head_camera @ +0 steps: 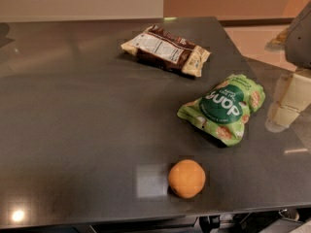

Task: Pick orange

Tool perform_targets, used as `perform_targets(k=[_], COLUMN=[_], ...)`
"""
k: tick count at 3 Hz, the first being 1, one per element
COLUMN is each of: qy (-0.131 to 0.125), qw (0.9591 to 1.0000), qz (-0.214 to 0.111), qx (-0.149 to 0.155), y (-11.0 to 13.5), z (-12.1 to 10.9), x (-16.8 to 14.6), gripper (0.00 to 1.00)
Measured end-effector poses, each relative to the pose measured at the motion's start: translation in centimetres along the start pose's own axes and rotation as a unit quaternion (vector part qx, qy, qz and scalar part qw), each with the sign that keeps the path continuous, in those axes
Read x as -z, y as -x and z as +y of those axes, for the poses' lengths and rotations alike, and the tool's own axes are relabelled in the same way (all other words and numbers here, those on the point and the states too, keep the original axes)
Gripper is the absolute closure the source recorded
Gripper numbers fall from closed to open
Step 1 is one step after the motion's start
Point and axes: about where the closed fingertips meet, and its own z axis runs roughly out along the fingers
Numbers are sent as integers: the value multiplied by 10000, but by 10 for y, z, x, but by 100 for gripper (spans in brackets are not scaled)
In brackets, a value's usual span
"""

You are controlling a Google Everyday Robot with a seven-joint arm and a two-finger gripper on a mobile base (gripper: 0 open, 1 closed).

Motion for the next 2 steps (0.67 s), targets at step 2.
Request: perform_targets(k=[2], qy=[26], qw=[9999], qz=[-95], qx=[66], y=[5], z=[2], x=[2], gripper=[0])
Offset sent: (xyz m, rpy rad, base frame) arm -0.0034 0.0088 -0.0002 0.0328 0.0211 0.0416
